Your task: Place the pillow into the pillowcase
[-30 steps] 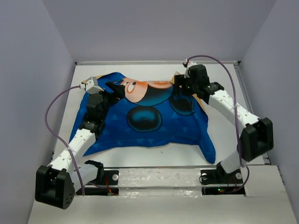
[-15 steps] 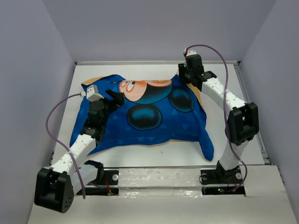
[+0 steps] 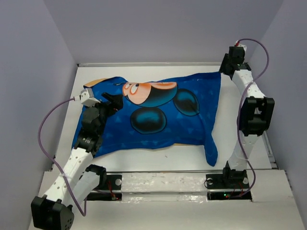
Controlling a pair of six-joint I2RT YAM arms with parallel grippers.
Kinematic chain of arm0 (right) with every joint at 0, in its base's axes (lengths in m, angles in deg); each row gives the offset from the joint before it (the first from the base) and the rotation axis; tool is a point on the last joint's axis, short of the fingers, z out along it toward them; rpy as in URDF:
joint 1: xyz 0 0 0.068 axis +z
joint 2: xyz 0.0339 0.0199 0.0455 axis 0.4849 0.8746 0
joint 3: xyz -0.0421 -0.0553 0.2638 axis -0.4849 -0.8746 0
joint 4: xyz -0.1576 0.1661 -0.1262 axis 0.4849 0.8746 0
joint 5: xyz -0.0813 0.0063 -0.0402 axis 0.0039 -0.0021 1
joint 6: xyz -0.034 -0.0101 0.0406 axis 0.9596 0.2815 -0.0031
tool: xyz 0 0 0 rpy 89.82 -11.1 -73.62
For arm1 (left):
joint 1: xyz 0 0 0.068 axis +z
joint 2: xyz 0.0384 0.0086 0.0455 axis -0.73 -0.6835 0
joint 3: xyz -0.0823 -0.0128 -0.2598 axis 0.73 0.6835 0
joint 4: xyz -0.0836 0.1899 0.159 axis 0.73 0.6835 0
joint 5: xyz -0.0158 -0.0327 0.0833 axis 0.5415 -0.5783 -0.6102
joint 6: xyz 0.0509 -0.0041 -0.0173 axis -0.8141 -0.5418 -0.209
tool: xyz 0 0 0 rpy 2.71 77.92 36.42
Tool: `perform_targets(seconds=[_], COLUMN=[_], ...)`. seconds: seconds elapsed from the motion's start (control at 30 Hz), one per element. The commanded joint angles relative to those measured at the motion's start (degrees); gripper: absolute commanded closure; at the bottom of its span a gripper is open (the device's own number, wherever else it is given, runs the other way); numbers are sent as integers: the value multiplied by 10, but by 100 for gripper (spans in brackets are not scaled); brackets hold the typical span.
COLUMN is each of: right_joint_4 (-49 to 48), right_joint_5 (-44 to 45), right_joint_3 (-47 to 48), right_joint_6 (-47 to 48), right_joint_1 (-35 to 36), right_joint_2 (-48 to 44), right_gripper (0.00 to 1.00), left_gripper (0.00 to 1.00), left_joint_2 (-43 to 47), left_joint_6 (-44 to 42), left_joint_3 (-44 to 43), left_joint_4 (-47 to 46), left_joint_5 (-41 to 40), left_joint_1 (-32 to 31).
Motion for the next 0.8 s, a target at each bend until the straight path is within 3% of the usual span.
perform_targets(seconds=[0.0, 0.1, 0.2, 0.23, 0.37, 0.47, 0.63, 0.77], right_joint_4=[-8, 36, -30, -56, -176, -200, -158, -64], right_joint_5=[-8, -125, -215, -219, -288, -324, -369, -343], right_joint_3=[92, 97, -35, -129, -343, -463, -545, -537], right_joint_6=[-2, -23, -73, -79, -138, -157, -205, -201], right_joint_1=[17, 17, 42, 53, 87, 87, 87, 87], right_joint_2=[-34, -61, -179, -217, -459, -583, -846, -968], right_gripper=[0, 0, 0, 0, 0, 0, 0, 0], left_gripper=[1, 1, 1, 1, 1, 1, 1, 1], left_joint_2=[50, 79, 109, 115, 165, 208, 269, 319], left_joint_6=[-47, -83, -120, -129, -157, -167, -159, -139], left_joint_3=[-78, -106, -146, -153, -165, -165, -164, -165], left_joint_4=[52, 84, 116, 126, 177, 211, 240, 246], left_joint_5=[9, 35, 66, 72, 137, 149, 166, 186], left_joint_1=[0, 0, -1, -1, -1, -1, -1, -1])
